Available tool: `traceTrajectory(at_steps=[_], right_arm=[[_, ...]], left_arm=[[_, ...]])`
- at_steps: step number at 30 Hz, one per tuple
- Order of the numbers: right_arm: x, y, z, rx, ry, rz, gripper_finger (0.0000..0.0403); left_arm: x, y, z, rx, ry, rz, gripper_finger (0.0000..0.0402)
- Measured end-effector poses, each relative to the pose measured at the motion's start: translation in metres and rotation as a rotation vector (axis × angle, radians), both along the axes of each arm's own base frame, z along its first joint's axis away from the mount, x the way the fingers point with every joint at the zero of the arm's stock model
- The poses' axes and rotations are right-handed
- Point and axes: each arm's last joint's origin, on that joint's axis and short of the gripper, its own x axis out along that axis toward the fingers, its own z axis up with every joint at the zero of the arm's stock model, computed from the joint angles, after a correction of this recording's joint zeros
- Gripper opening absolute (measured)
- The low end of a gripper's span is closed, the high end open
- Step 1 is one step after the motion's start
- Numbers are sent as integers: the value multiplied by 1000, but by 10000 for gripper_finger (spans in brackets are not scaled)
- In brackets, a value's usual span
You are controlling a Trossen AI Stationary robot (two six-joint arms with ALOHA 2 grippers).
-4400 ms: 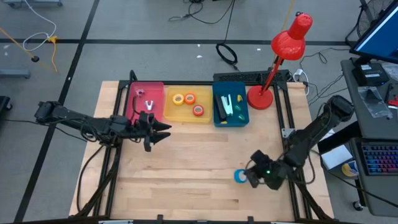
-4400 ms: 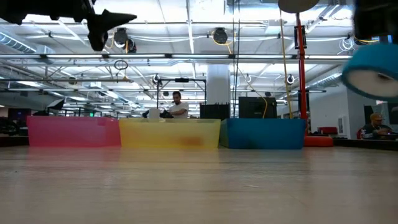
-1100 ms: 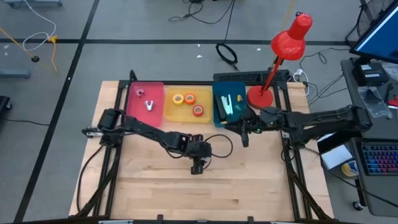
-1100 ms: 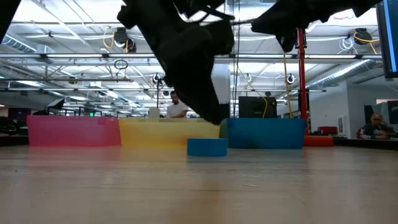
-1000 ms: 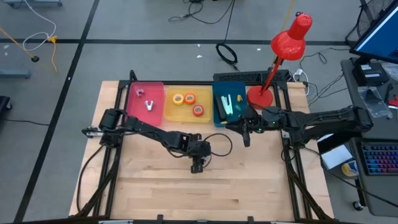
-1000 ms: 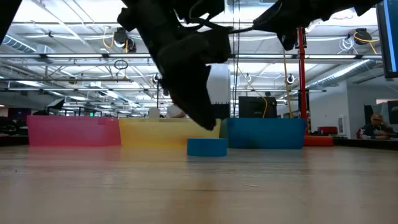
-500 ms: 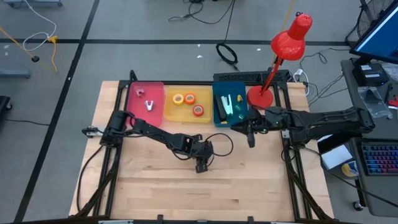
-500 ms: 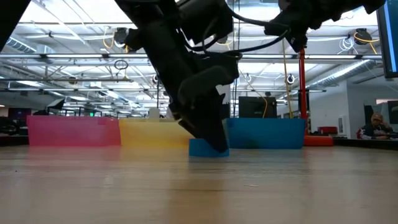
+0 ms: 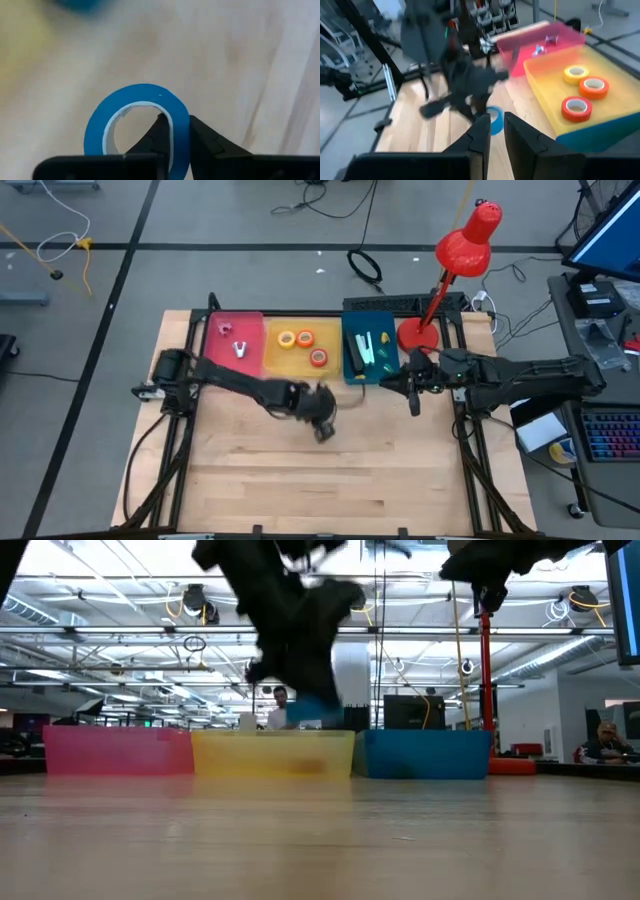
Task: Pick and place Stapler, Stapler remover, tape
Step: Put the blue tape into the yellow bin
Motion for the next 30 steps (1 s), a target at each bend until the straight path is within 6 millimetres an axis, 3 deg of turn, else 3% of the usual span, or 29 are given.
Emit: traceTrajectory(at_steps=[7,11,15,18,24,30], right_arm=[[-21,0,14,-14,-95,27,50],[-26,0,18,-31,-123,30,50],[-27,0,19,-76,-127,39,50],[-25,0,18,-78,-122,36,50],[-23,0,17,-76,-113,34,50],[-22,0,16,-30,-110,22,50]], left_arm=[[-40,42,96,244,-233,286,36],[-59,79,121,364,-253,376,36],[-69,121,115,323,-165,365,36],[-66,144,95,266,-79,306,36],[-58,168,53,177,74,195,36],[-53,185,25,123,143,161,36]])
